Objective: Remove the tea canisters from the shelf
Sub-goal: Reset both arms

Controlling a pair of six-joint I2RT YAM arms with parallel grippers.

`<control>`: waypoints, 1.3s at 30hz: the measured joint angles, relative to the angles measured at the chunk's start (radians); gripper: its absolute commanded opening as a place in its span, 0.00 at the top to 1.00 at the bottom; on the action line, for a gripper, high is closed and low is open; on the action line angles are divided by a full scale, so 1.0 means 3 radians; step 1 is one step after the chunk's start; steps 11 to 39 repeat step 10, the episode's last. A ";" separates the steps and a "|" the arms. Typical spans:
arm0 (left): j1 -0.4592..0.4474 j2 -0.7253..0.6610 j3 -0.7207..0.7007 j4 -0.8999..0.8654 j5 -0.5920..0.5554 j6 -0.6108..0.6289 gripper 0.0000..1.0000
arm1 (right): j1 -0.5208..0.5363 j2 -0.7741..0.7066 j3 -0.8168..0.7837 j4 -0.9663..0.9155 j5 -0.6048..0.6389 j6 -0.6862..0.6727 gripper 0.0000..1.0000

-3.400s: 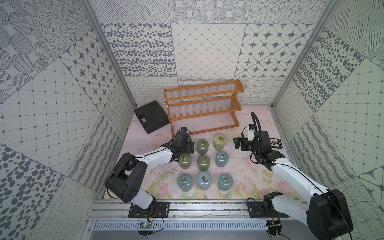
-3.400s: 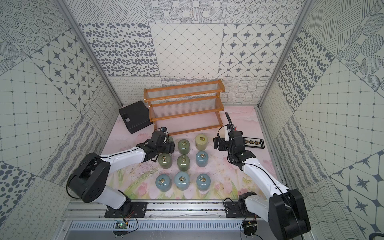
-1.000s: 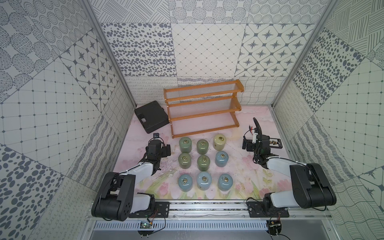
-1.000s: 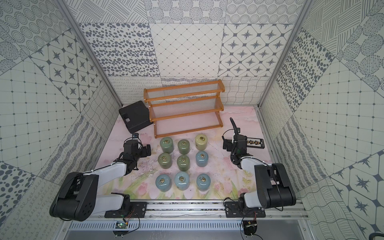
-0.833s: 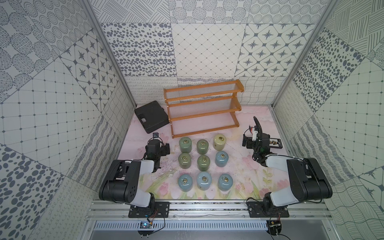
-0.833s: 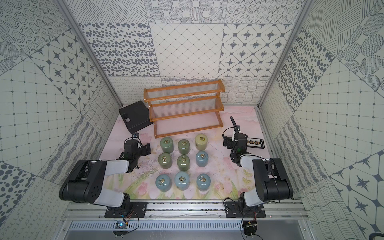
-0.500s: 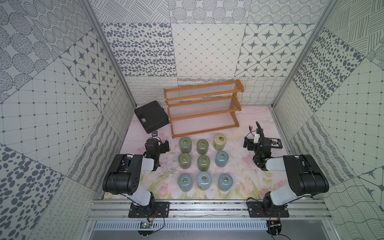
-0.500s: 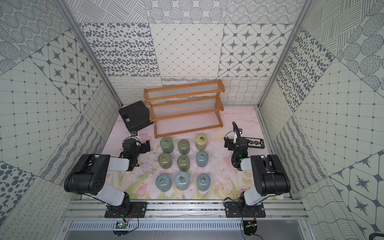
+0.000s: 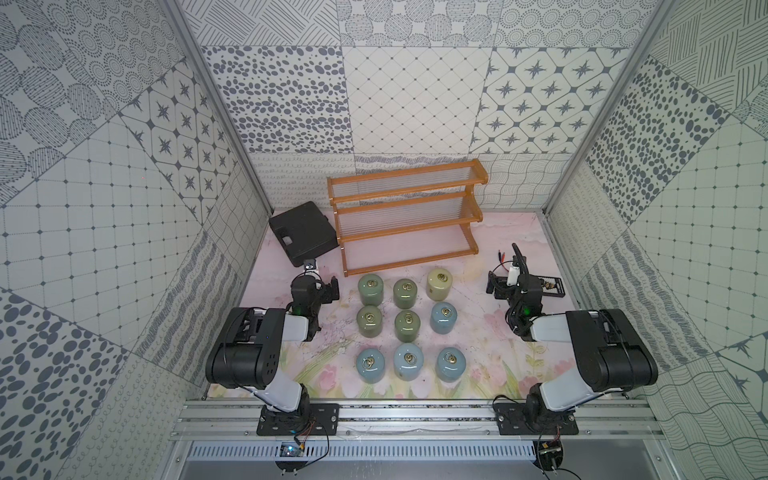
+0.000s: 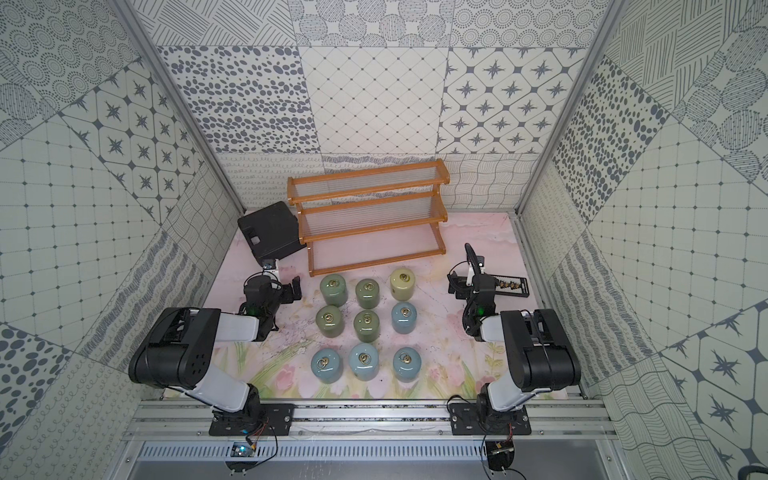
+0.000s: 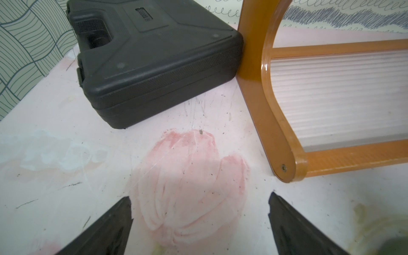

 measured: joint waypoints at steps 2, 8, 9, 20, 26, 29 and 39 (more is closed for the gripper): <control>0.0014 0.0000 0.0008 0.0000 0.0024 0.0000 0.00 | 0.0000 0.0001 0.0000 0.0000 0.0000 0.0001 0.00; 0.0032 0.0000 0.0013 0.0000 0.0062 0.0000 0.00 | 0.0000 0.0001 0.0000 0.0001 0.0000 0.0000 0.00; 0.0034 0.0000 0.0013 0.0001 0.0065 0.0000 0.00 | 0.0000 0.0000 0.0000 0.0003 0.0000 0.0000 0.00; 0.0037 0.0000 0.0013 0.0000 0.0067 0.0000 0.00 | 0.0000 0.0001 0.0000 0.0001 0.0001 0.0000 0.00; 0.0037 0.0000 0.0013 0.0000 0.0067 0.0000 0.00 | 0.0000 0.0001 0.0000 0.0001 0.0001 0.0000 0.00; 0.0037 0.0000 0.0013 0.0000 0.0067 0.0000 0.00 | 0.0000 0.0001 0.0000 0.0001 0.0001 0.0000 0.00; 0.0037 0.0000 0.0013 0.0000 0.0067 0.0000 0.00 | 0.0000 0.0001 0.0000 0.0001 0.0001 0.0000 0.00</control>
